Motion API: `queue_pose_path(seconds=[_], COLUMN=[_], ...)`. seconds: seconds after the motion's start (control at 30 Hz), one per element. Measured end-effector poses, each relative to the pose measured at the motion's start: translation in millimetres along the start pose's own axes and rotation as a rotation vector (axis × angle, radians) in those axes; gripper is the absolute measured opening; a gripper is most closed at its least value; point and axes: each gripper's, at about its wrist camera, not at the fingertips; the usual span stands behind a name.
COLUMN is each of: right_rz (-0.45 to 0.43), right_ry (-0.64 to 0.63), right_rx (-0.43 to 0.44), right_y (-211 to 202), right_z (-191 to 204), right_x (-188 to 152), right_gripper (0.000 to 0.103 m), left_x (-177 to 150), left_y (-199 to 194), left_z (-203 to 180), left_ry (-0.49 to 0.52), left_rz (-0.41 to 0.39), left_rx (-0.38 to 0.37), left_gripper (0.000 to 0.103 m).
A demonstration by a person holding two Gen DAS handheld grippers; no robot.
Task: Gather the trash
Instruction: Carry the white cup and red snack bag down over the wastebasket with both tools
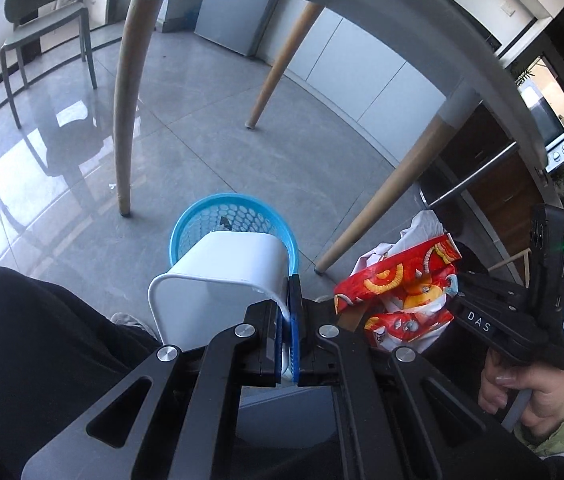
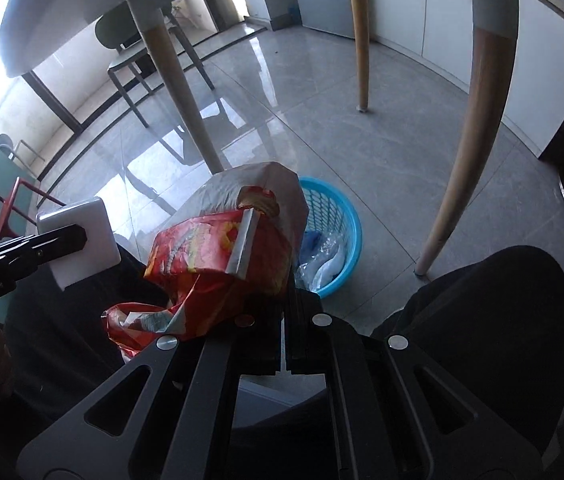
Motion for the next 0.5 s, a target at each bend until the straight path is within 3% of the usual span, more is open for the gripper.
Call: queue_pose_path(seconds=[0.13, 0.27, 0.5], right_rz=[0.054, 0.1, 0.171], right_ry=[0.018, 0.025, 0.104], right_rx=[-0.005, -0.014, -0.029], right_y=[28.6, 58.0, 111.1], right_z=[0.3, 0.6, -14.5], right_x=[0.8, 6.4, 15.2], right_gripper=[0.0, 0.0, 0.0], left_x=[5.1, 2.8, 4.9], left_y=[17.0, 35.2, 68.4], left_z=[6.0, 15.0, 19.8], left_ry=[-0.029, -0.095, -0.119], left_rz=[0.017, 0.024, 0.07], left_rx=[0.012, -0.025, 0.0], left_gripper=[0.002, 0.002, 0.002])
Point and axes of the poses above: each gripper's, at about its wrist camera, not at the fingertips, and y roughly the way its jaws point, z to its left, x to its top, and after that the axes turned 7 degrees about -z, right-handed
